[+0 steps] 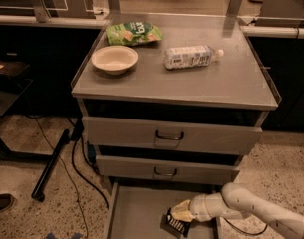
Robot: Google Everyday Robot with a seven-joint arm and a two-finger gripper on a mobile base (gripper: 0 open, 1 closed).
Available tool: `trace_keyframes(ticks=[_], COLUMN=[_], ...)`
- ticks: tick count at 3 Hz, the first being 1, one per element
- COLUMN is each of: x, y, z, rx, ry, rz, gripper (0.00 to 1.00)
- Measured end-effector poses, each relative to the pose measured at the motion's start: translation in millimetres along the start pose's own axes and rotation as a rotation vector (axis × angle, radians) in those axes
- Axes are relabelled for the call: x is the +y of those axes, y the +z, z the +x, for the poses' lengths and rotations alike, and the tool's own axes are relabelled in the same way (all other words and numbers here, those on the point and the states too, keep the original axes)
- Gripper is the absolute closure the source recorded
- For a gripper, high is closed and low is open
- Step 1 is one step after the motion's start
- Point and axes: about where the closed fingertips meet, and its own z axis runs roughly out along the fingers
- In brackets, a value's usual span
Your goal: Pick rxbar chocolate from bottom drawer and place on counter
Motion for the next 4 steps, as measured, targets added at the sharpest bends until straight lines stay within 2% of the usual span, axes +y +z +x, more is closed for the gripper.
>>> trace_keyframes(ticks=[1,2,4], x=[1,10,50], y=[-1,-19,-109], z=[-1,-11,-50], rx=[0.001,-0.004,-0.046], ry=[-0.002,-0.002,-0.027], rz=[0.0,0.016,0.106], gripper=[1.0,1.0,1.0])
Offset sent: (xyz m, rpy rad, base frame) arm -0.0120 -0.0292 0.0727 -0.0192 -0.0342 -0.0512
